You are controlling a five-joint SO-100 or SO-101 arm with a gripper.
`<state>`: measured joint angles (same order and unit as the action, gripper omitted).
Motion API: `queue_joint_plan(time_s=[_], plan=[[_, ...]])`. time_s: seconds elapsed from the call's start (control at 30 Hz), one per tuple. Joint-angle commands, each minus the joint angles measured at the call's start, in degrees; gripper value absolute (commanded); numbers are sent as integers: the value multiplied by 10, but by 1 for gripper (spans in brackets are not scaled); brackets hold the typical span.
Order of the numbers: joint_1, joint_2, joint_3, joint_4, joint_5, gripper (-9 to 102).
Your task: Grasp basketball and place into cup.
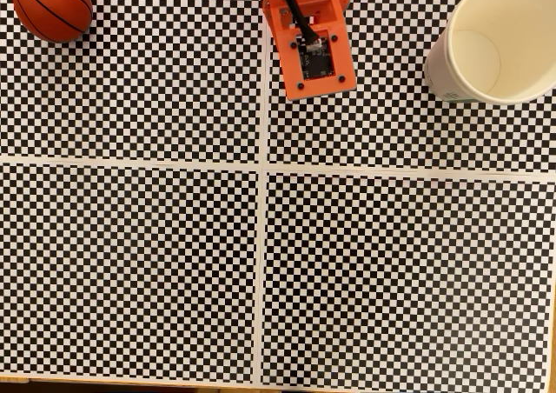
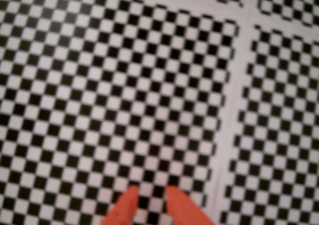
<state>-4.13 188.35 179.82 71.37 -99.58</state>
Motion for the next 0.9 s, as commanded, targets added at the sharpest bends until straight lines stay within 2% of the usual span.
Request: queue_joint_plan(time_s=[0.0, 0.3, 0.47, 0.6, 0.87], plan=[[17, 2, 20, -2, -4, 0], [52, 2, 20, -4, -4, 0], [81, 1, 20, -26, 50, 0], [91, 1, 20, -100, 97, 0], [143, 1, 20, -302, 73, 0]])
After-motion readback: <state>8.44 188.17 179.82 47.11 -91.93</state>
